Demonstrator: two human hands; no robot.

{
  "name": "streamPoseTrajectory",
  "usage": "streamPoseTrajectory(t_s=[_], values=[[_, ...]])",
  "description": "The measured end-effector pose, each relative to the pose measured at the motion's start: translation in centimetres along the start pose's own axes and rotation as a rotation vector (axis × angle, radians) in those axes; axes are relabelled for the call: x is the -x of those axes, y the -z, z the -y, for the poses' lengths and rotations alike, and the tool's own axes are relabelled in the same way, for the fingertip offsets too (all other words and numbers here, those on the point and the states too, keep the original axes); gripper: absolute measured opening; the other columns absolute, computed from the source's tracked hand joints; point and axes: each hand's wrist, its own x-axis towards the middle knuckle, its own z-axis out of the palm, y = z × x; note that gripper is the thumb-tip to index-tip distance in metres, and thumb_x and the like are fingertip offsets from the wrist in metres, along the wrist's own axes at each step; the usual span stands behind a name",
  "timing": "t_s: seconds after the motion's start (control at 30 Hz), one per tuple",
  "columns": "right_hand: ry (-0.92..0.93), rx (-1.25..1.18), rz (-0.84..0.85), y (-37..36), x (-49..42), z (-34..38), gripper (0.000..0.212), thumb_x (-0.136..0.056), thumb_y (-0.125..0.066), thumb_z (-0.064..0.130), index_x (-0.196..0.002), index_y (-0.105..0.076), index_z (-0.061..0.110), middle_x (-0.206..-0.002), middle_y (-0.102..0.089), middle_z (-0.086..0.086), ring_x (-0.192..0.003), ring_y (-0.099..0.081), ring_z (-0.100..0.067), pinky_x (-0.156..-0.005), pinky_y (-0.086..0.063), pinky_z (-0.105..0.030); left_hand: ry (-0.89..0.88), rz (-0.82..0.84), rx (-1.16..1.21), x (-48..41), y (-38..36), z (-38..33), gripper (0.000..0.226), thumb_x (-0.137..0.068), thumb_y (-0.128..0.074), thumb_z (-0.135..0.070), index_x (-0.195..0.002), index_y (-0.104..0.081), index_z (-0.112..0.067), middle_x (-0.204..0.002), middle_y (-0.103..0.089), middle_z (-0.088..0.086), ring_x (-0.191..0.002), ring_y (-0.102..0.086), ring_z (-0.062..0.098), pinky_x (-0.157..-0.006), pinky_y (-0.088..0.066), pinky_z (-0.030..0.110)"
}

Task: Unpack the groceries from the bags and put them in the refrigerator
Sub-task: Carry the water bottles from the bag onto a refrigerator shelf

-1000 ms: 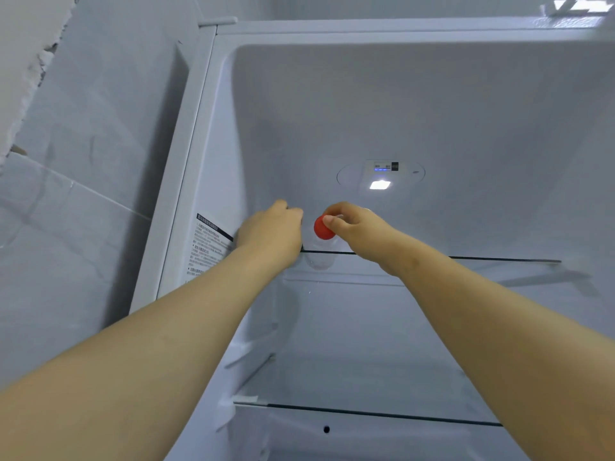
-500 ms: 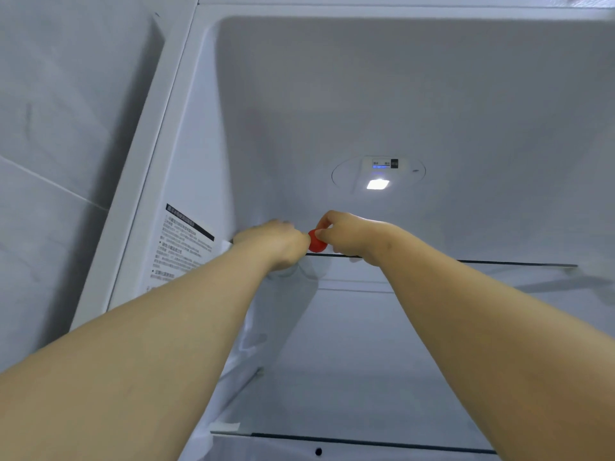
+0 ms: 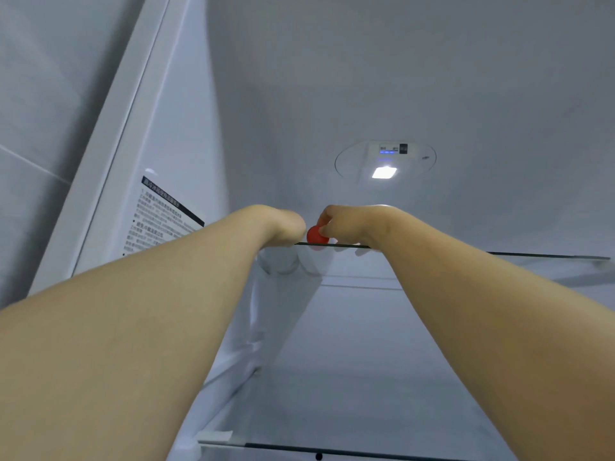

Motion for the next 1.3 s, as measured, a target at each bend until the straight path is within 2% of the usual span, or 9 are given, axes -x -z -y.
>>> streamPoseTrajectory(t_s=[0.2,0.37,0.43,0.5,0.67,0.87,0.97,1.1,1.3], values=[[0.012,-0.007,-0.003,-0.1,0.3,0.0,0.038,-0.094,-0.05,0.022,-0.128,-0.048,0.006,-0.12,-0.054,-0.015,-0.115,-0.056,-0.029,-0.07,-0.04,-0.027,0.014,-0.017,0.02,-0.5,-0.2,-0.2,0.028,-0.095,-0.032,-0.005,-0.067,-0.032,-0.011,-0.069,-0.029,0.005,-0.058,-0.023,0.018,-0.053,-0.023,0.027],[0.027,-0.003,-0.091,-0.5,0.1,0.2,0.037,-0.096,-0.043,0.016,-0.13,-0.043,0.004,-0.113,-0.057,-0.014,-0.088,-0.044,-0.022,-0.064,-0.037,-0.026,-0.012,-0.112,0.105,-1.1,-0.6,0.2,0.024,-0.092,-0.032,-0.008,-0.069,-0.037,-0.009,-0.067,-0.034,0.008,-0.058,-0.032,0.02,-0.052,-0.027,0.026],[0.019,-0.074,-0.17,-0.7,-0.3,0.1,0.034,-0.097,-0.039,0.014,-0.129,-0.042,0.005,-0.111,-0.056,-0.016,-0.08,-0.041,-0.02,-0.067,-0.036,-0.028,-0.003,-0.194,0.14,-1.2,-0.8,0.5,0.02,-0.09,-0.034,-0.014,-0.097,-0.051,-0.007,-0.09,-0.052,0.016,-0.086,-0.052,0.03,-0.072,-0.042,0.033],[-0.021,-0.16,-0.245,-0.7,-0.5,-0.3,0.031,-0.096,-0.036,0.013,-0.126,-0.041,0.008,-0.098,-0.051,-0.012,-0.074,-0.042,-0.021,-0.068,-0.037,-0.031,0.02,-0.294,0.154,-0.8,-1.2,0.7,0.034,-0.091,-0.035,-0.017,-0.123,-0.042,-0.009,-0.118,-0.05,0.017,-0.112,-0.044,0.035,-0.089,-0.04,0.039],[-0.074,-0.084,-0.324,-1.3,2.1,-0.9,0.029,-0.095,-0.036,0.027,-0.122,-0.042,0.016,-0.099,-0.054,-0.004,-0.084,-0.048,-0.025,-0.073,-0.037,-0.031,-0.034,-0.45,0.129,1.5,-2.1,0.6,0.034,-0.092,-0.035,-0.013,-0.125,-0.039,-0.004,-0.124,-0.049,0.021,-0.114,-0.042,0.035,-0.088,-0.036,0.038],[0.114,-0.14,-0.454,-3.1,7.3,-0.8,0.036,-0.09,-0.049,0.035,-0.125,-0.046,0.025,-0.123,-0.056,0.002,-0.114,-0.042,-0.019,-0.095,-0.027,-0.03,-0.072,-0.548,0.253,5.3,-3.3,0.5,0.037,-0.093,-0.04,-0.017,-0.128,-0.043,-0.006,-0.131,-0.05,0.015,-0.12,-0.042,0.032,-0.095,-0.036,0.037],[0.185,0.008,-0.505,-4.3,10.1,-1.4,0.041,-0.088,-0.052,0.036,-0.128,-0.046,0.027,-0.133,-0.049,0.006,-0.129,-0.031,-0.017,-0.103,-0.02,-0.03,-0.133,-0.613,0.275,7.7,-4.2,0.9,0.033,-0.09,-0.045,-0.016,-0.122,-0.048,-0.009,-0.125,-0.053,0.011,-0.116,-0.043,0.03,-0.093,-0.036,0.036],[0.155,0.045,-0.48,-6.5,14.1,-2.3,0.045,-0.088,-0.052,0.039,-0.132,-0.043,0.029,-0.142,-0.039,0.008,-0.132,-0.027,-0.017,-0.105,-0.021,-0.032,-0.173,-0.536,0.201,11.8,-6.4,1.3,0.03,-0.093,-0.045,-0.023,-0.122,-0.049,-0.015,-0.124,-0.051,0.006,-0.114,-0.044,0.024,-0.091,-0.04,0.036],[0.072,-0.071,-0.468,-9.9,20.3,-3.7,0.043,-0.088,-0.052,0.037,-0.13,-0.046,0.027,-0.134,-0.044,0.007,-0.122,-0.036,-0.017,-0.1,-0.027,-0.029,-0.212,-0.433,0.139,17.5,-11.2,1.1,0.034,-0.093,-0.046,-0.025,-0.126,-0.048,-0.017,-0.123,-0.05,0.003,-0.113,-0.043,0.023,-0.091,-0.04,0.033]])
